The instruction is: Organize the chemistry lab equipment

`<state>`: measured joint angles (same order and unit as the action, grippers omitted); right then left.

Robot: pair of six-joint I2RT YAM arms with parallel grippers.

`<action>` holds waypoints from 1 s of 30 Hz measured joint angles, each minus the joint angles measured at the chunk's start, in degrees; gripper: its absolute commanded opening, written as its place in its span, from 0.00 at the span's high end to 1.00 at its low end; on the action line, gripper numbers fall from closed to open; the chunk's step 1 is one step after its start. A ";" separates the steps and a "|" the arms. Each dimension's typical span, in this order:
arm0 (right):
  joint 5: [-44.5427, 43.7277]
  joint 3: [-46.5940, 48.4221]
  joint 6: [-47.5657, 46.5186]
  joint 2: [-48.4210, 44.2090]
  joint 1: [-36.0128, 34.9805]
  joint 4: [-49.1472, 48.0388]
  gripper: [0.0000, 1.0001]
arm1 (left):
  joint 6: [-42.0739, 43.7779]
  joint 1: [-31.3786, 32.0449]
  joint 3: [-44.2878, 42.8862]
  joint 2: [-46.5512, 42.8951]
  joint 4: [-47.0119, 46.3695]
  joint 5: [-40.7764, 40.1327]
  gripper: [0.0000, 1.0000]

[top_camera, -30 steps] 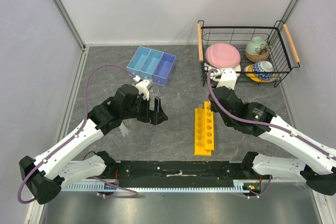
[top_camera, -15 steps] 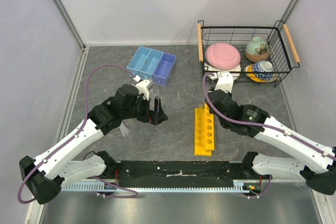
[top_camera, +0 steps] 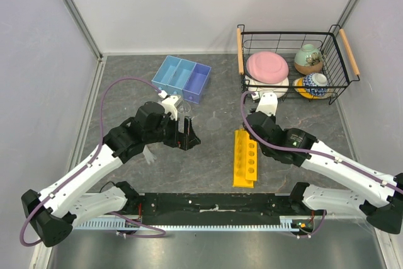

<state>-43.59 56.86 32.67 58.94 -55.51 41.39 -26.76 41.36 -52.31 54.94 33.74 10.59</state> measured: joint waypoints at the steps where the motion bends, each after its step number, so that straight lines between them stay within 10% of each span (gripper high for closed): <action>1: 0.02 -0.13 0.15 0.07 0.00 -0.17 0.77 | 0.00 0.00 0.00 -0.22 0.00 -0.02 0.06; 30: 1.38 -4.09 5.05 3.67 0.00 -2.45 0.58 | 0.85 0.00 0.22 -1.92 -0.02 -0.02 0.06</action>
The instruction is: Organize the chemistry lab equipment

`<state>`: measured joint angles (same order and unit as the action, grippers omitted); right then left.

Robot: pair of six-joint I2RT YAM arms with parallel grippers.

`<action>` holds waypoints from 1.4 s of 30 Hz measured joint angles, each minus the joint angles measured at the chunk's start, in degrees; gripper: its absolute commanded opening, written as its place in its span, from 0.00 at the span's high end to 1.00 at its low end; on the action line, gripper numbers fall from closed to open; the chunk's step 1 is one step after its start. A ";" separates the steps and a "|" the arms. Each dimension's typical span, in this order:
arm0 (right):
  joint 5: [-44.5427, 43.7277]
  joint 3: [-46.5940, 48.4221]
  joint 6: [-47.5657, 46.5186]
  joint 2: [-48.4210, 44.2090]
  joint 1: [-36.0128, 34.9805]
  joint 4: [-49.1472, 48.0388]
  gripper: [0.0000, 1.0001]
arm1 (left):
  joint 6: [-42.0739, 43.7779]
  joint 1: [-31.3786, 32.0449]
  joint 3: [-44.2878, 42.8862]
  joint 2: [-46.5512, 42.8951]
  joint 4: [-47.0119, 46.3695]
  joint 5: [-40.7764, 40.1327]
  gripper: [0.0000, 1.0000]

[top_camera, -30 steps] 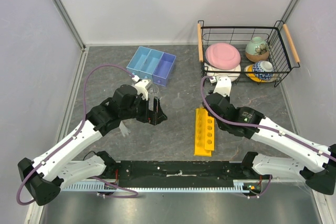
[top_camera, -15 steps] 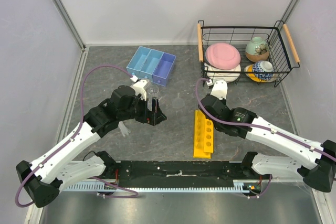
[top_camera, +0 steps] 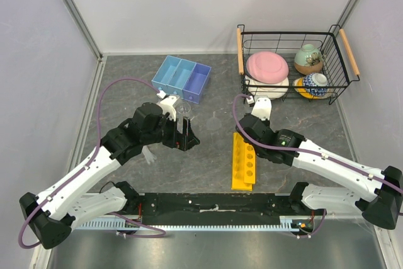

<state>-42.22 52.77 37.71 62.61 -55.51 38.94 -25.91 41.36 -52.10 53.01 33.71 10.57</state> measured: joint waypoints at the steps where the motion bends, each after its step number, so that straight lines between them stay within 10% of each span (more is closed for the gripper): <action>1: 0.07 -0.15 0.09 0.00 0.00 -0.17 0.53 | 0.04 0.00 0.00 0.11 0.00 -0.02 0.06; 42: -0.33 7.76 -8.74 -15.56 0.00 7.04 0.39 | 6.88 -3.87 -6.62 31.71 2.21 -20.90 0.19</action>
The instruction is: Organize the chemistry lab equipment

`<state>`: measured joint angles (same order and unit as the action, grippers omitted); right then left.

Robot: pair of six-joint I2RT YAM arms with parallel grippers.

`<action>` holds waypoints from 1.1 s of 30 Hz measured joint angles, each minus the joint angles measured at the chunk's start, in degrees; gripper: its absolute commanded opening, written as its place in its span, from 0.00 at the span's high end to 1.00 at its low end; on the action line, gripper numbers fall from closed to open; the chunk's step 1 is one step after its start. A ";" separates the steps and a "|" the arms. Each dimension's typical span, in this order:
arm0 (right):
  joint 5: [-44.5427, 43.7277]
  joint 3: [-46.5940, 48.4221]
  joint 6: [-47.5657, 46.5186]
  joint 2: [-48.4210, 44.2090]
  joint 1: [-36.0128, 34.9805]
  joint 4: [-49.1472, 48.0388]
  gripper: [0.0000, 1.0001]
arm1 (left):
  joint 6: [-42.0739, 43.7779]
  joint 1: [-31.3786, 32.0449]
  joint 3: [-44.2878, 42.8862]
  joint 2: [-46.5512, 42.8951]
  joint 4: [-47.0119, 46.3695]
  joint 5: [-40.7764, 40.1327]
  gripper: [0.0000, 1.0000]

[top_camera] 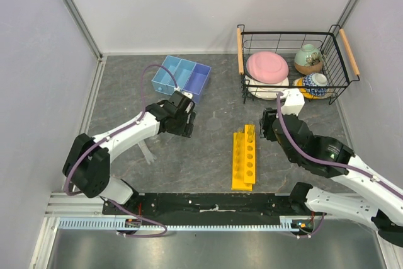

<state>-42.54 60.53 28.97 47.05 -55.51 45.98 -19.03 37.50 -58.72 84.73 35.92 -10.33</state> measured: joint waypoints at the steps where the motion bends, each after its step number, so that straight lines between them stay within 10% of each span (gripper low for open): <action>1: 0.13 -0.02 -0.13 -0.28 0.00 0.00 0.39 | 0.90 -0.42 0.00 0.26 -0.48 0.07 0.19; 25: 2.23 -1.20 -3.37 -3.54 0.00 -4.87 0.40 | 10.14 -8.79 0.09 12.39 -8.02 9.46 0.21; 33: 2.69 -1.90 -4.17 -3.45 0.00 -5.66 0.40 | 10.64 -8.83 -0.15 14.10 -8.39 9.46 0.42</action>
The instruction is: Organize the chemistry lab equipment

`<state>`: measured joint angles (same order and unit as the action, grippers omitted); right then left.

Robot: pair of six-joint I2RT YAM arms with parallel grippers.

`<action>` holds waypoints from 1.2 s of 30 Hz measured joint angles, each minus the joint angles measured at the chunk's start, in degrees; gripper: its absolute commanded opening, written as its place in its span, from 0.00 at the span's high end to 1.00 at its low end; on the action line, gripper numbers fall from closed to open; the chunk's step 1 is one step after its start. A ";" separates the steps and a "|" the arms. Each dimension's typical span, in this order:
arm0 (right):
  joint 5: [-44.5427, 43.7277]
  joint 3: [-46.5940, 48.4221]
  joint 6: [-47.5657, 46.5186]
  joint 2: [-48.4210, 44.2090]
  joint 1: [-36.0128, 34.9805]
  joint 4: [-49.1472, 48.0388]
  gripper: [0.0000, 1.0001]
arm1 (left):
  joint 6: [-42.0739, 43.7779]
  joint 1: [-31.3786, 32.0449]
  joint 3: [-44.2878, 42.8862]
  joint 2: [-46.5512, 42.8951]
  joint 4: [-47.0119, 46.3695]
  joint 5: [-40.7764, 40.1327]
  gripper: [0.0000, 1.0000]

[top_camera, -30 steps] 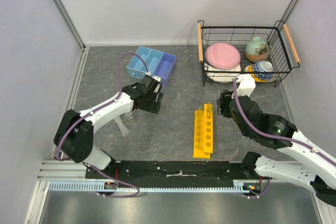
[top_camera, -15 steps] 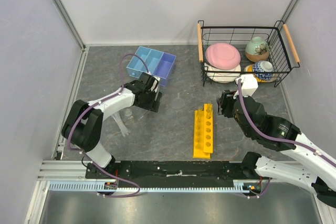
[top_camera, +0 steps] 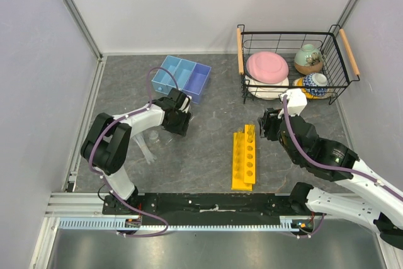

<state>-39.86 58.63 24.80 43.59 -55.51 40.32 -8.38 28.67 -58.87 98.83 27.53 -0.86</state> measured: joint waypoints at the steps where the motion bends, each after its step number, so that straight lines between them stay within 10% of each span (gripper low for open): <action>1: 0.02 0.00 -0.04 0.00 0.00 -0.02 0.40 | 0.02 0.00 0.00 0.00 0.00 0.00 0.45; 22: 1.68 0.00 3.15 -0.04 0.00 4.24 0.41 | -0.35 13.09 -0.81 0.55 4.15 -5.64 0.95; 36: 6.05 3.02 5.86 0.46 0.00 10.56 0.40 | -5.75 16.46 1.20 -14.86 12.85 4.72 0.97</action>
<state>-33.80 61.65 30.65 44.05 -55.51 50.87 -14.13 45.12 -57.67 83.96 40.38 3.86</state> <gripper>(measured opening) 0.596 0.284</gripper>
